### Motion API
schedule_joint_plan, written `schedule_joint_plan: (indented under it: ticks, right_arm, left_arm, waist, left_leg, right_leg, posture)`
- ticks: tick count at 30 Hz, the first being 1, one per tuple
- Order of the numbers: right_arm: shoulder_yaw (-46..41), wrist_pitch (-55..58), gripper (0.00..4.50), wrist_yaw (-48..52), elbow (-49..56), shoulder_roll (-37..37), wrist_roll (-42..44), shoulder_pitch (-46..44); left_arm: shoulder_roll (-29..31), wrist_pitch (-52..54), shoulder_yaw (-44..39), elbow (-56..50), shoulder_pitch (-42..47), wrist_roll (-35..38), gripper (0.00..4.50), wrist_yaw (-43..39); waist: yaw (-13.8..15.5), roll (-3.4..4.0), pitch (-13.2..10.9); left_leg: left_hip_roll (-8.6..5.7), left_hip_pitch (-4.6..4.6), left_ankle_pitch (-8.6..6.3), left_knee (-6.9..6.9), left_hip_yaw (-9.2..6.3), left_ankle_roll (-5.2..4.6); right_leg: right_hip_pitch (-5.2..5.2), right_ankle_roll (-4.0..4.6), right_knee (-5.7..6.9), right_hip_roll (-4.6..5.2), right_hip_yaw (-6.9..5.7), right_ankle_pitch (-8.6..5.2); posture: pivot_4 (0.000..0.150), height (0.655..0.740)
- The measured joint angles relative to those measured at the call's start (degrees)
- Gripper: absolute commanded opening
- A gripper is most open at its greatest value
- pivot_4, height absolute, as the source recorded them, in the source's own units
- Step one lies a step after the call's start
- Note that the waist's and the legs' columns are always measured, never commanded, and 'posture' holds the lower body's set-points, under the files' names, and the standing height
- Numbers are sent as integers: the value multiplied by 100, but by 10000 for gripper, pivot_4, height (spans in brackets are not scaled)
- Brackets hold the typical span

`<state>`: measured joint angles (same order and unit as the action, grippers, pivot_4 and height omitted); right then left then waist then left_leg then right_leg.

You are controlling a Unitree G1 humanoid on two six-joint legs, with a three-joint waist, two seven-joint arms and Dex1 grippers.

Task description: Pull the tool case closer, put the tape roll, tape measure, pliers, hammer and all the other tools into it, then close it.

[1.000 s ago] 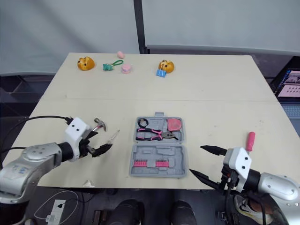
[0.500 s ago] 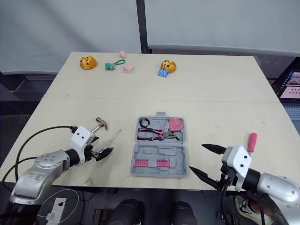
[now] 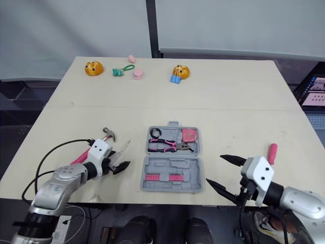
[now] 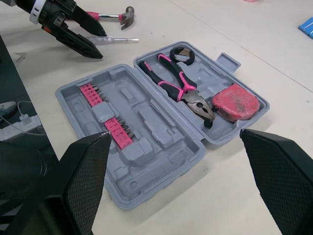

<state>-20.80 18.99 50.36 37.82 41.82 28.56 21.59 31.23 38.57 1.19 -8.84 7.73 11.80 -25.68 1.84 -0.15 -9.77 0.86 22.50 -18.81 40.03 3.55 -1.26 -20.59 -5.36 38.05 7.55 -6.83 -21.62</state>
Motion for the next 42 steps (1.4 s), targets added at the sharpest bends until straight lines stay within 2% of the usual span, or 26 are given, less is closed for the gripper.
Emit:
schedule_joint_plan:
  ticks: [10,13,15,20,26,30,36,42]
  right_arm:
    - [-41,3,44502,0,0,0,-3,49]
    - [-46,3,45000,0,0,0,-3,60]
    - [-46,3,45000,0,0,0,-6,63]
    - [-46,2,45000,0,-1,0,-16,62]
    - [-45,-10,45000,0,-13,-1,-46,58]
    - [-45,-36,45000,-3,-21,-16,-92,50]
    - [-46,-204,45000,-3,-76,-94,-202,131]
    - [-85,-566,45000,26,-318,-171,-261,191]
  left_arm:
    - [-125,87,3,51,105,-124,45000,14]
    - [-182,186,-40,31,107,-124,36708,73]
    - [-191,226,-71,28,106,-135,27342,120]
    - [-202,293,-108,5,97,-161,678,176]
    - [-194,314,-99,-6,102,-182,303,169]
    - [53,307,4,44,245,-211,303,-74]
    - [1047,150,70,35,853,-146,303,-1151]
    - [1489,-91,782,24,1427,-25,303,-2573]
  waist:
    - [8,1,0]
    - [9,1,1]
    - [7,1,1]
    - [23,1,1]
    - [27,1,1]
    - [30,-1,-1]
    - [27,-6,-6]
    - [24,-2,-9]
  left_leg:
    - [0,-2,0,0,0,0]
    - [0,-2,0,0,0,0]
    - [0,-2,0,0,0,0]
    - [0,-2,0,0,0,0]
    - [0,-3,0,0,1,0]
    - [0,-1,0,0,1,0]
    - [0,0,1,-2,1,3]
    - [0,3,2,-2,2,4]
  right_leg:
    - [2,-1,0,1,0,0]
    - [2,-1,0,1,1,0]
    - [2,-1,0,1,1,0]
    - [3,-1,-1,1,1,0]
    - [3,-1,-2,1,2,0]
    - [1,-1,-1,0,1,0]
    - [-1,-1,-4,0,1,0]
    - [-2,-1,-5,-3,0,0]
  posture:
    - [1500,6677]
    - [1500,6677]
    - [1500,6677]
    - [1500,6677]
    - [1500,6677]
    - [1500,6677]
    - [1500,6677]
    - [1500,6677]
